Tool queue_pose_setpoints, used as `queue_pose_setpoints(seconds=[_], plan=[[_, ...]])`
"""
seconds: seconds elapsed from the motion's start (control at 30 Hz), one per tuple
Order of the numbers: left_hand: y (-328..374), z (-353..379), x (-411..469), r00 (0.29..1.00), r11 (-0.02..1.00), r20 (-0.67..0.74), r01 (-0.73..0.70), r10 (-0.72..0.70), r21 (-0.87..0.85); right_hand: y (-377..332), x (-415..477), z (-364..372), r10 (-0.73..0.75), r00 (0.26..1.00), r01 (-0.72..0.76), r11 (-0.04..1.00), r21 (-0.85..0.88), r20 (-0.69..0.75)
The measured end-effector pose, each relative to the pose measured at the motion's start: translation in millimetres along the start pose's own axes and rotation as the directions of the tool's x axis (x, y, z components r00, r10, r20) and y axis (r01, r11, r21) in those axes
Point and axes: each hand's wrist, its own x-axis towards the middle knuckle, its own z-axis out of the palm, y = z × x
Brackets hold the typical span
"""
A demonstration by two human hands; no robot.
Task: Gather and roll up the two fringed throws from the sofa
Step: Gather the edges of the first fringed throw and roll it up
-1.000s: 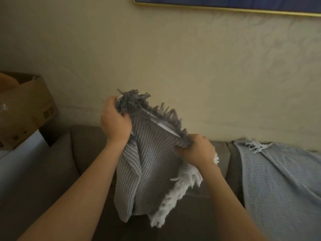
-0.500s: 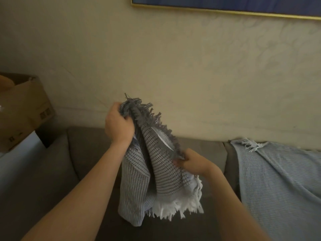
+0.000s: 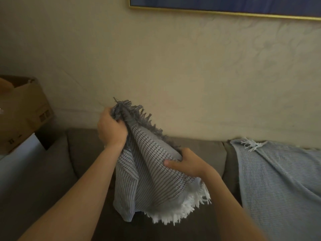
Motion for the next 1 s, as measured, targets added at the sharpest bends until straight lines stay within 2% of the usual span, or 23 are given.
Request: queue_pose_setpoints(seconds=[0.1,0.27,0.47,0.57,0.67,0.77,0.9,1.0], plan=[[3.8,1.0,-1.4,0.999,0.999,0.010,-0.037,0.037,-0.022,1.9,0.5,-1.6,0.075,0.996,-0.077,0.996,-0.036,-0.057],[8.5,-0.5,-6.1,0.998,0.997,0.008,-0.059,0.059,-0.040,2.9,-2.0,-9.1,0.090,0.987,-0.123,0.953,-0.278,-0.130],[9.5,0.1,-6.7,0.998,0.995,0.005,-0.063,0.063,-0.082,1.7,-5.0,9.1,0.217,0.929,-0.312,0.893,-0.324,-0.299],[15.2,-2.3,-8.1,0.997,0.990,0.003,-0.071,0.072,-0.122,-0.1,-4.4,24.8,0.194,0.958,-0.227,0.963,-0.146,-0.211],[20.6,-5.1,-8.5,0.995,0.983,-0.007,-0.097,0.097,-0.158,-3.5,-10.3,36.9,0.144,0.978,-0.147,0.989,-0.011,-0.153],[17.4,-4.6,-4.8,0.993,0.976,-0.023,-0.121,0.118,-0.183,0.8,-10.8,45.2,0.112,0.989,-0.115,0.993,-0.023,-0.101],[13.3,-5.8,-5.8,0.993,0.974,-0.032,-0.118,0.114,-0.193,1.6,-12.7,51.4,0.013,0.995,-0.012,1.000,0.010,-0.101],[12.3,-4.4,-5.5,0.997,0.975,0.039,-0.055,0.065,-0.217,-7.1,-18.5,63.7,-0.073,0.989,0.077,0.996,0.033,-0.126]])
